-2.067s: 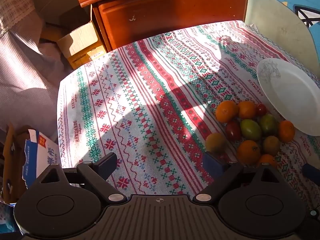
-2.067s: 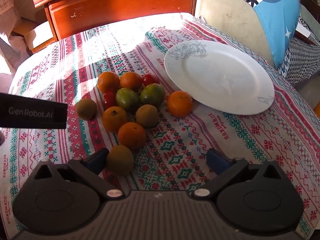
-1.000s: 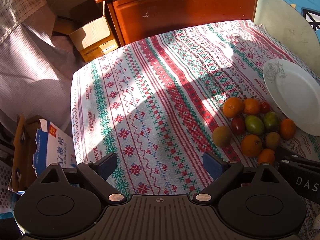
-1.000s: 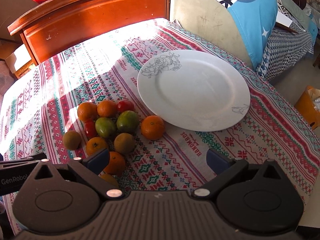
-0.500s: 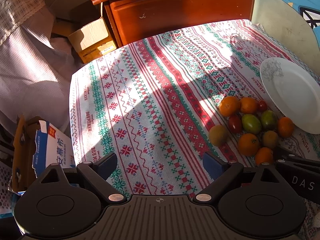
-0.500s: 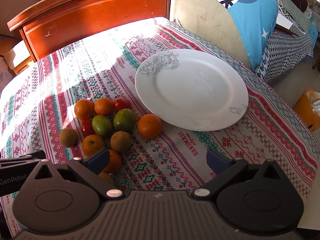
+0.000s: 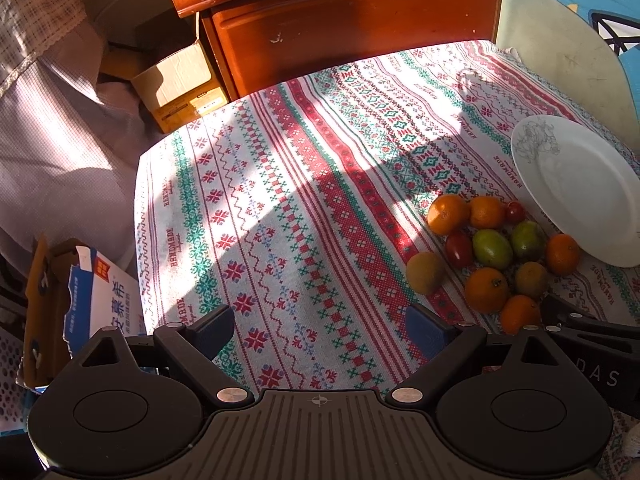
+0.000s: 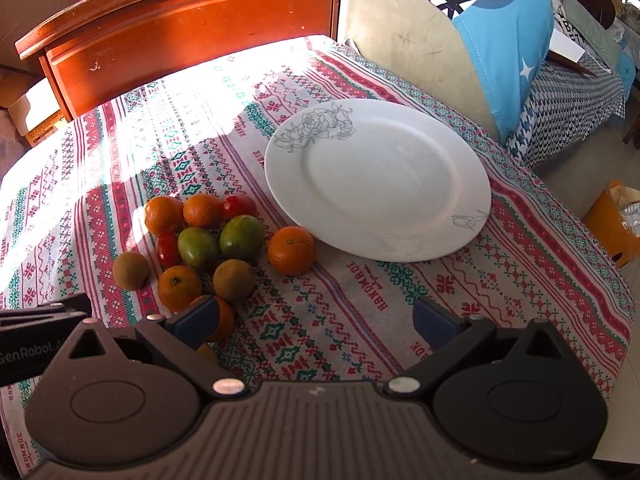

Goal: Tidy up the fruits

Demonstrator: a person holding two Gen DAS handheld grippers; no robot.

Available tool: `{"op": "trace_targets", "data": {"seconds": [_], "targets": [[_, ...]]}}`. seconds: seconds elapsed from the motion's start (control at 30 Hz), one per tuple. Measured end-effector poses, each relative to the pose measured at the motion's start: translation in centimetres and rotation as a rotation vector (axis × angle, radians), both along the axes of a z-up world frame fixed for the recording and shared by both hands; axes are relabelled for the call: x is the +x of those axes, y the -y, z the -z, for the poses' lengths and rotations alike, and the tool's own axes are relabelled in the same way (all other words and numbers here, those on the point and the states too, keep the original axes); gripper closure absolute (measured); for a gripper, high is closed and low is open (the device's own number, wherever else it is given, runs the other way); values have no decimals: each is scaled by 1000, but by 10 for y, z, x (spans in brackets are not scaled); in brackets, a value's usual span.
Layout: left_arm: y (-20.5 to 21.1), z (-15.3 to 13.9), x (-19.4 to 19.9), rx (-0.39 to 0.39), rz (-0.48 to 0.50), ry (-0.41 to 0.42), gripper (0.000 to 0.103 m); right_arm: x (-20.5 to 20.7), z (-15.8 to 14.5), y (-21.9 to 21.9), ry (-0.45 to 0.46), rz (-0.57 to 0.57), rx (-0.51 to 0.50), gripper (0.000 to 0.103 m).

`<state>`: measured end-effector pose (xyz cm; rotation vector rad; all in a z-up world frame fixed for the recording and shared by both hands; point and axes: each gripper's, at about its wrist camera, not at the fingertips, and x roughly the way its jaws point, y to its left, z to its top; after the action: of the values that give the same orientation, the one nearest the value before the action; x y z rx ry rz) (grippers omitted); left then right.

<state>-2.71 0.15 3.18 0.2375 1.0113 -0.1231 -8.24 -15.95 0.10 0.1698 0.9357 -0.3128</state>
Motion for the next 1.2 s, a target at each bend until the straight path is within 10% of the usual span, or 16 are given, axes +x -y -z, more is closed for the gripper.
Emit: {"op": "trace_targets", "data": {"seconds": [1.2], "targets": [[-5,6,-34,-66,61,19,10,-55,-3,43,136,-37,139,7]]}}
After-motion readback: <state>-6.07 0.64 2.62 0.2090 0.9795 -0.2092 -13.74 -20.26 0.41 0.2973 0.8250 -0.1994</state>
